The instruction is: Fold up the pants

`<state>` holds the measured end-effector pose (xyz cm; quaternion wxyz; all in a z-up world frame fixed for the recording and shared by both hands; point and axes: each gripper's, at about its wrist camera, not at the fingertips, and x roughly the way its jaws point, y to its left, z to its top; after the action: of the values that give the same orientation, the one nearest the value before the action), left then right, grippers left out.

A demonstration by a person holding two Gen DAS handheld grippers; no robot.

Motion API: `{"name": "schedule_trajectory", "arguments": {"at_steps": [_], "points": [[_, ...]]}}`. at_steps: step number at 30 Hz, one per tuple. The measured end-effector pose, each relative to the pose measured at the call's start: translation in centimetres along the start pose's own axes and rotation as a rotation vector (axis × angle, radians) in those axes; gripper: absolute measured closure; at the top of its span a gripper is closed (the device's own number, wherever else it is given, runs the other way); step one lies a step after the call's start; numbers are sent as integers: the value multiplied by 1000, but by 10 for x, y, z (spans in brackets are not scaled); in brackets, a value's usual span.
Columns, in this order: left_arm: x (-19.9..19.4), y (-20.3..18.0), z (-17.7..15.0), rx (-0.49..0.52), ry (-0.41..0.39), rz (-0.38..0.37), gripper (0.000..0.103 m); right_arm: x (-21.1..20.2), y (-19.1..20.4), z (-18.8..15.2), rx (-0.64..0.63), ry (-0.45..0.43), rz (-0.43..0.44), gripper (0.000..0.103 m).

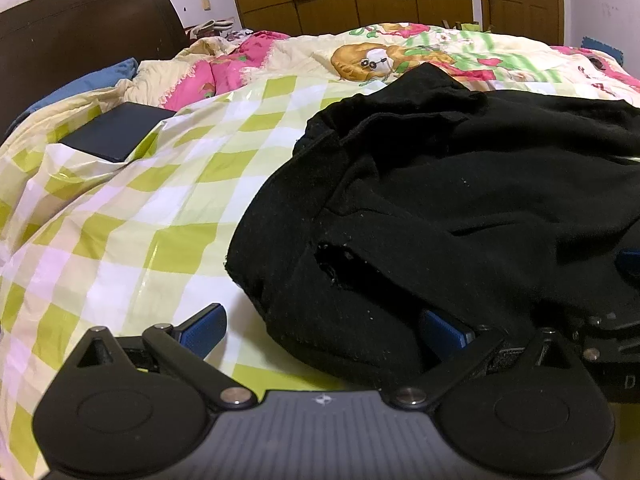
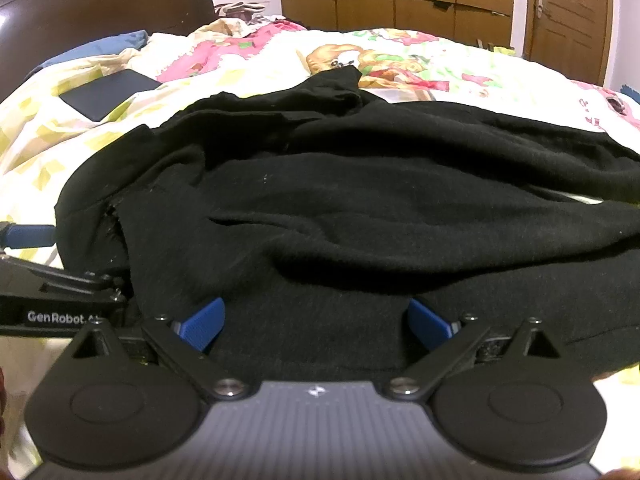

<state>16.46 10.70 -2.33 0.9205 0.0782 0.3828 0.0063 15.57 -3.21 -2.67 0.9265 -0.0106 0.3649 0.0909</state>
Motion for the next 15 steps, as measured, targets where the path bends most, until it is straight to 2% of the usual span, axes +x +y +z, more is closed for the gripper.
{"name": "schedule_trajectory", "arguments": {"at_steps": [15], "points": [[-2,-1,2,15,-2,-1,0,-3,2,-1,-12,6,5,5]]}}
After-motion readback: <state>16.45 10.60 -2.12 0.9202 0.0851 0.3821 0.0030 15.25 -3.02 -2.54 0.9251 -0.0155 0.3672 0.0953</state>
